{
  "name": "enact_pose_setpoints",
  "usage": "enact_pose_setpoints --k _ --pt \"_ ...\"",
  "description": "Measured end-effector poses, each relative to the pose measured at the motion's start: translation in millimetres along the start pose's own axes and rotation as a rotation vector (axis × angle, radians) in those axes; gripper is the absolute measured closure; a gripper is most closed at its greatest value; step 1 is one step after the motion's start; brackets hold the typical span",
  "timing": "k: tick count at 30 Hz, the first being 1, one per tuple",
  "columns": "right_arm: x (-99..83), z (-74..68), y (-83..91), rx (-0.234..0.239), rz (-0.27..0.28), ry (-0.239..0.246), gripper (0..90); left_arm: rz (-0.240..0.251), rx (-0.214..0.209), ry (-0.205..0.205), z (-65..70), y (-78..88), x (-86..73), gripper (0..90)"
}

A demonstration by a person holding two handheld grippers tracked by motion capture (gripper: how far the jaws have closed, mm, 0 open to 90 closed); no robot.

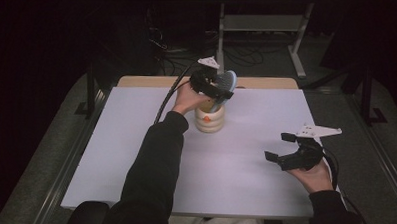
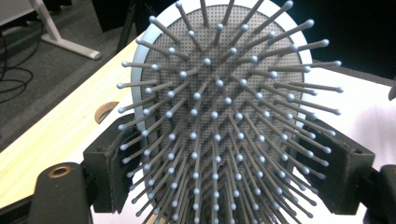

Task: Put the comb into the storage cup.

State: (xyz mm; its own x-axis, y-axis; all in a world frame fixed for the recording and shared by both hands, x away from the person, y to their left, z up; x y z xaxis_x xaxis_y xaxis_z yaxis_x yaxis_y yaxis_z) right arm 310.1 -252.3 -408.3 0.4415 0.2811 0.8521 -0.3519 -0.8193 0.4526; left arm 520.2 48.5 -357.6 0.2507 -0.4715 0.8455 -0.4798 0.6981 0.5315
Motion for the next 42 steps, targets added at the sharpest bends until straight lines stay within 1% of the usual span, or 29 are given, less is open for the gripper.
enact_pose_setpoints --k 7,11,12,15,20,25,28,32,35,36,37,39,42 --pt "0.1 0.0 0.3 0.0 0.003 0.001 0.0 -0.004 0.006 -0.007 2.2 -2.1 0.8 19.9" --pt "0.2 -0.3 0.6 0.0 0.005 0.001 0.0 -0.011 0.005 0.014 1.7 -4.3 0.4 19.7" --pt "0.2 -0.4 0.7 0.001 0.005 0.0 0.0 -0.014 0.013 0.013 1.9 -4.2 0.7 19.7" --pt "0.3 -0.7 1.0 0.0 0.006 0.001 0.0 -0.017 0.014 -0.002 2.8 -3.9 1.3 19.6" --pt "0.3 -0.6 1.0 0.001 0.007 0.001 0.0 -0.014 0.014 0.003 2.5 -4.9 1.1 19.6" --pt "0.3 -0.4 1.2 0.002 0.007 0.001 0.0 -0.016 0.023 -0.005 3.0 -4.7 1.8 19.3" --pt "0.6 -0.9 1.4 0.009 0.011 0.002 0.0 -0.01 0.02 0.012 1.8 -4.5 1.4 18.8" --pt "0.6 -1.0 1.0 0.014 0.012 0.005 0.0 0.01 0.024 0.025 -0.3 -0.5 2.6 14.6" --pt "0.6 -1.0 0.8 0.014 0.012 0.005 0.0 0.017 0.032 0.02 -1.7 3.7 4.0 13.3" --pt "0.5 -1.0 0.7 0.014 0.011 0.005 0.0 0.018 0.037 0.019 -2.1 5.1 4.4 12.6" --pt "0.5 -1.0 0.8 0.013 0.011 0.005 0.0 0.021 0.038 0.028 -2.4 7.5 4.7 10.5" --pt "0.5 -1.0 0.9 0.012 0.012 0.006 0.0 0.019 0.038 0.026 -2.6 8.9 4.9 10.3" --pt "0.6 -1.2 0.8 0.012 0.012 0.004 0.0 0.016 0.044 0.028 -3.1 13.8 5.9 7.2"
Point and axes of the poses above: each handheld gripper's, and its own axes: y roughly backward along the jaws, x roughly out of its top, z roughly to its right, the point moved 1 cm from there along -y, roughly forward along the jaws, and after that the axes turned 14 degrees about x, right-handed, at the moved point
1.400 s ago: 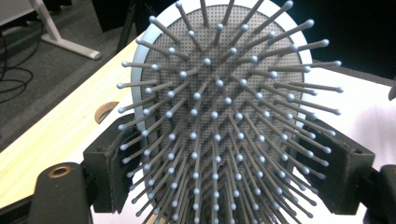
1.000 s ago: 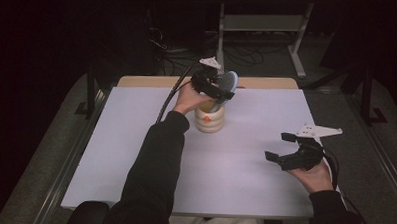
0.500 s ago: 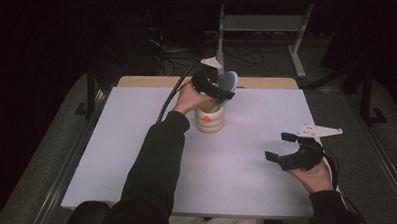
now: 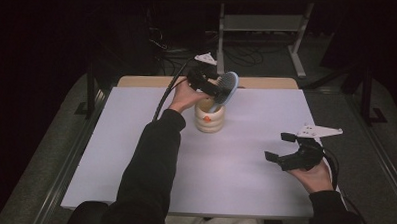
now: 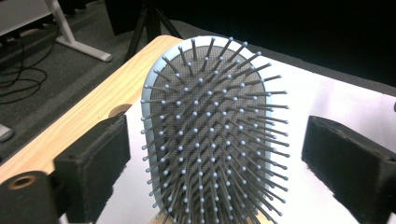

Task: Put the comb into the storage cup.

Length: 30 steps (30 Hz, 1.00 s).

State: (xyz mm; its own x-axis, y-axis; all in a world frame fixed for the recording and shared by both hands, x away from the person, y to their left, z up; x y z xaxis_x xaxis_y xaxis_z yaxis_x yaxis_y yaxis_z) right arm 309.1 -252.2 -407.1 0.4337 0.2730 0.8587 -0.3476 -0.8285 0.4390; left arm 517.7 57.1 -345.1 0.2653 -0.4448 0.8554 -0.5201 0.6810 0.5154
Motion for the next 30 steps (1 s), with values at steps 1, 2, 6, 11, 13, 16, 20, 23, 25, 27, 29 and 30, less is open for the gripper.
enact_pose_setpoints --k 1,2,6,11,13,16,20,23,25,27,29,30 --pt "-0.1 0.1 -0.2 0.0 -0.002 -0.001 0.0 0.0 -0.003 0.005 -1.2 3.5 0.3 3.5" --pt "-0.1 0.1 -0.2 0.0 -0.002 -0.001 0.0 0.0 -0.003 0.005 -1.2 3.5 0.3 2.3" --pt "0.0 0.1 -0.2 -0.001 -0.001 -0.001 0.0 0.006 -0.007 0.019 -3.3 12.0 -1.6 0.0" --pt "0.0 0.2 -0.2 -0.003 -0.002 -0.001 0.0 0.051 -0.008 0.028 -5.0 23.8 -5.5 0.0" --pt "0.0 0.3 -0.4 -0.003 -0.003 -0.001 0.0 0.052 -0.011 0.028 -5.5 27.9 -6.7 0.0" --pt "0.0 0.3 -0.5 -0.003 -0.004 -0.001 0.0 0.058 -0.005 0.026 -6.4 33.9 -8.6 0.0" --pt "0.1 0.2 -0.6 -0.003 -0.004 -0.001 0.0 0.064 0.006 0.025 -8.5 43.1 -11.1 0.0" --pt "0.3 -0.2 -1.0 -0.004 -0.004 -0.001 0.0 0.069 0.012 0.025 -9.9 50.8 -15.3 0.0" --pt "0.2 -0.2 -1.1 -0.004 -0.006 -0.002 0.0 0.072 0.012 0.029 -11.0 55.2 -18.8 0.0" --pt "0.3 -0.5 -0.8 -0.004 -0.004 -0.001 0.0 0.074 0.011 0.033 -11.2 59.0 -22.8 0.0" --pt "0.3 -0.4 -0.6 -0.005 -0.003 -0.001 0.0 0.075 0.013 0.032 -11.9 62.2 -26.2 0.0" --pt "0.3 -0.3 -0.7 -0.005 -0.004 -0.001 0.0 0.079 0.013 0.034 -12.7 64.5 -28.7 0.0"
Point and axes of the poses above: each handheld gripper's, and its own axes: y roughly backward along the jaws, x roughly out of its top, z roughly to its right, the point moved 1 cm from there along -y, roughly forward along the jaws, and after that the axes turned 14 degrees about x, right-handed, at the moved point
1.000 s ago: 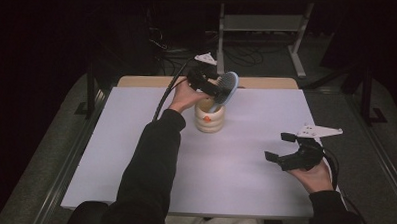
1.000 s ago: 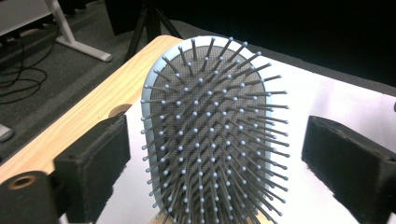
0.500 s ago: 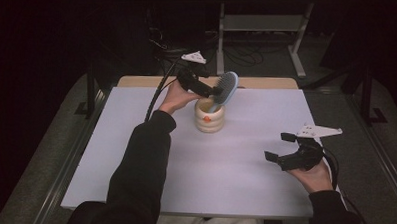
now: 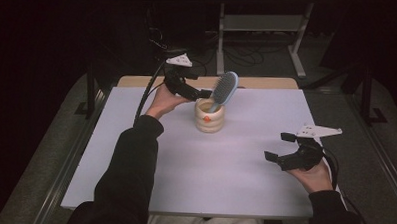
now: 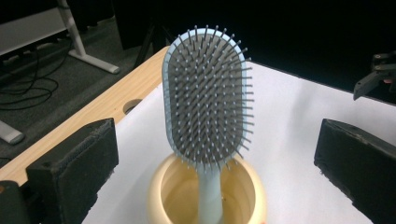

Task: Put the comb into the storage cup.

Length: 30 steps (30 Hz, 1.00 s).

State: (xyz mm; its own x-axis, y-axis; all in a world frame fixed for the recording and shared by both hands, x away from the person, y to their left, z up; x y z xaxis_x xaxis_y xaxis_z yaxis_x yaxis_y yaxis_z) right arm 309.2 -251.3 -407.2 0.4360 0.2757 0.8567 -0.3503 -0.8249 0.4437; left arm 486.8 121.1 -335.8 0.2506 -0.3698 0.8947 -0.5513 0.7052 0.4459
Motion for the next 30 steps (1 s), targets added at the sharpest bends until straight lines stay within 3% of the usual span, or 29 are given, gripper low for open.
enact_pose_setpoints --k 10,19,30 --pt "-0.1 -0.1 -0.2 0.0 -0.002 -0.001 0.0 0.008 0.017 0.007 -3.5 15.0 -13.7 0.0" --pt "-0.3 0.0 0.2 -0.002 -0.001 -0.002 0.0 0.017 0.022 -0.024 1.4 29.1 -19.2 0.0" --pt "-0.5 0.5 0.0 0.0 -0.003 -0.014 0.0 0.047 0.033 0.011 0.6 48.9 -36.6 0.0"
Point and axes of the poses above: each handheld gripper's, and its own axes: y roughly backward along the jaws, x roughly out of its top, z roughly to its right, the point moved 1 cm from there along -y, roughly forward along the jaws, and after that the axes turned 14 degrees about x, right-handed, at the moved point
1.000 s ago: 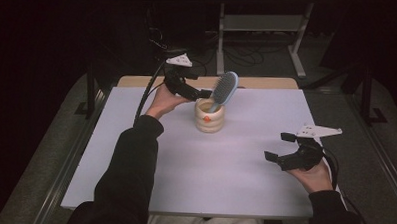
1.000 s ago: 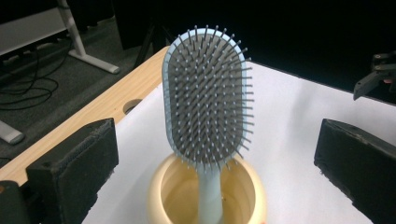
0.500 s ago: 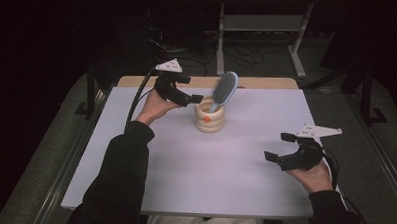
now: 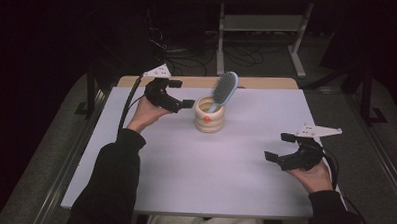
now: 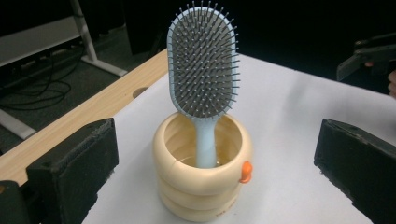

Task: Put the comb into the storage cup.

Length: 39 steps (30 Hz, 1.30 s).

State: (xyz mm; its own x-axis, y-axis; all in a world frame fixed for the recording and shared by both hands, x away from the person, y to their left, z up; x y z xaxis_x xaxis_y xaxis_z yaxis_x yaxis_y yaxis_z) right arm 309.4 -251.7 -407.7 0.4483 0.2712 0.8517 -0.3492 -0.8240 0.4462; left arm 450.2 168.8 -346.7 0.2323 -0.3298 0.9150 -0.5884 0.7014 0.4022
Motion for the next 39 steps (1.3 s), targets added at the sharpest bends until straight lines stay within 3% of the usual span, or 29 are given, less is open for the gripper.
enact_pose_setpoints --k 19,39 --pt "0.1 0.3 1.2 -0.003 0.003 -0.005 0.0 0.026 0.056 0.021 0.4 39.2 -30.4 0.0" --pt "-0.2 -0.2 1.2 -0.008 0.001 -0.003 0.0 0.038 0.087 0.03 0.7 69.2 -45.3 0.0"
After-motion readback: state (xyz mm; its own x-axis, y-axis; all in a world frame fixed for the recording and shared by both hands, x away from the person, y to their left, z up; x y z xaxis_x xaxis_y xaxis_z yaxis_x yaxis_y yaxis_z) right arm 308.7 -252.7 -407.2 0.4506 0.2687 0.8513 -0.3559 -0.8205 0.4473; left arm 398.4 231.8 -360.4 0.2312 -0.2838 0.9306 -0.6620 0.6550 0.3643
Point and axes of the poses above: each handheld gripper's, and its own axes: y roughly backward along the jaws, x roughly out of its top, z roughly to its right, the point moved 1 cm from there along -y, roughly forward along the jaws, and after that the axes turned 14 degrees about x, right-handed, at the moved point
